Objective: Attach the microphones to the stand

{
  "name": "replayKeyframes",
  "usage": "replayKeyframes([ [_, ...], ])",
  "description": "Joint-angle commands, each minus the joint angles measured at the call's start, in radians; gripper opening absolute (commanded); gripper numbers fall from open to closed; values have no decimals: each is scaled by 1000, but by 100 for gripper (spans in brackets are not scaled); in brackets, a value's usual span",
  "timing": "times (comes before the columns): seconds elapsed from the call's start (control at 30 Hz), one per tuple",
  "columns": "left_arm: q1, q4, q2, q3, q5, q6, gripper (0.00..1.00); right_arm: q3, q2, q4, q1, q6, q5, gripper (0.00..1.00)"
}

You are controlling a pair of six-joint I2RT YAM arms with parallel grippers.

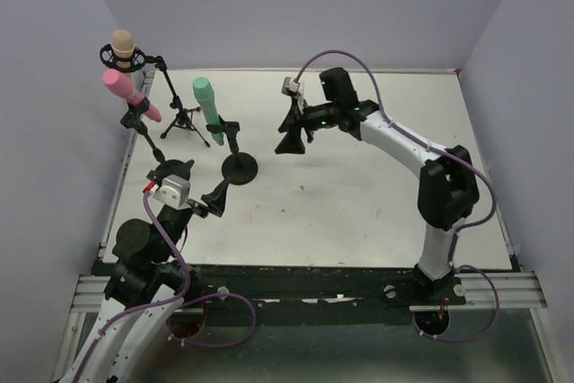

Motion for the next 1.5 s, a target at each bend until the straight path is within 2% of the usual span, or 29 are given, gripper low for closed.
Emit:
replayKeyframes([
  [0.0,0,-52,54,62,80,-113,99,-130,-243,-121,-101,-117,54,87],
  [0.17,0,-149,129,176,206,-302,99,-239,-530,-267,-271,-134,138,93],
  [0.23,0,-158,150,209,251,-368,99,-298,-647,-278,-343,-84,164,100],
  [0.37,0,-145,189,280,279,-402,99,-387,-911,-239,-513,101,212,100],
  [0.5,0,-160,284,383,306,-359,99,-383,-1075,-297,-540,287,535,100],
  [0.6,0,-178,336,443,335,-348,99,-404,-1166,-305,-553,378,686,100],
  [0.8,0,-180,353,469,380,-370,99,-438,-1239,-314,-580,424,741,100],
  [1.07,0,-210,270,458,306,-368,99,-455,-1256,-301,-580,433,606,100],
  [1.47,0,-191,227,400,349,-443,99,-484,-1255,-252,-581,416,528,100],
])
